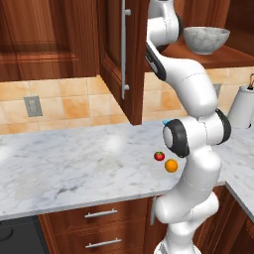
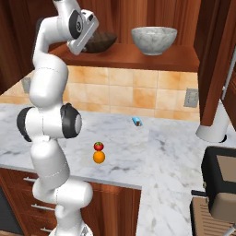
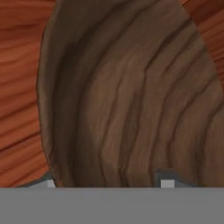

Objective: Pick both bowls and place them on the counter. Then place the tomato in one bowl and place the orange in the other bowl.

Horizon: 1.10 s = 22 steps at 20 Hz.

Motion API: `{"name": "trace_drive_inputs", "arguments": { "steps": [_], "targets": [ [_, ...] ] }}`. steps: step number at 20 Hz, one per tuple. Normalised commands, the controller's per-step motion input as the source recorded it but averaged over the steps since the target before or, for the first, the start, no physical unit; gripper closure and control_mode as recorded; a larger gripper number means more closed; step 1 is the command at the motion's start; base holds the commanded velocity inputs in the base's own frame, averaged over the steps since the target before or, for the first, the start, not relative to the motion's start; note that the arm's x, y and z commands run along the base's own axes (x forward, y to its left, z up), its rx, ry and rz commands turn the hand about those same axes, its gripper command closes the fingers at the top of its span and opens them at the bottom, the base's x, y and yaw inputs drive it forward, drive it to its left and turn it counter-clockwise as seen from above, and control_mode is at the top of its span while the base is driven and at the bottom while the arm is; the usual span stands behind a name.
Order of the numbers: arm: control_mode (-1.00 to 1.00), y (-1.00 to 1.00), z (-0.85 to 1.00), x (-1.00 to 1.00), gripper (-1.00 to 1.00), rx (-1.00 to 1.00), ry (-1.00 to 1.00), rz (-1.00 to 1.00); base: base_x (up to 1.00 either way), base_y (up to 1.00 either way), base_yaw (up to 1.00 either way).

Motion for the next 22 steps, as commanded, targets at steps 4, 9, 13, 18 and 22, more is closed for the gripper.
{"name": "trace_drive_inputs", "arguments": {
  "steps": [4, 9, 13, 18, 22],
  "targets": [
    [-1.0, 0.0, -0.21, -0.28, 1.0, 0.0, -0.09, 0.0, 0.0, 0.0, 0.0],
    [-1.0, -0.01, -0.09, -0.41, 1.0, 0.0, -0.15, 0.0, 0.0, 0.0, 0.0],
    [-1.0, -0.24, -0.04, -0.66, 1.0, 0.0, -0.15, -0.03, 0.0, 0.0, 0.0],
    [-1.0, -0.35, -0.03, -0.86, 1.0, 0.0, -0.15, -0.08, 0.0, 0.0, 0.0],
    [-1.0, -0.32, -0.06, -0.99, 1.0, 0.01, -0.09, -0.13, 0.0, 0.0, 0.0]
  ]
}}
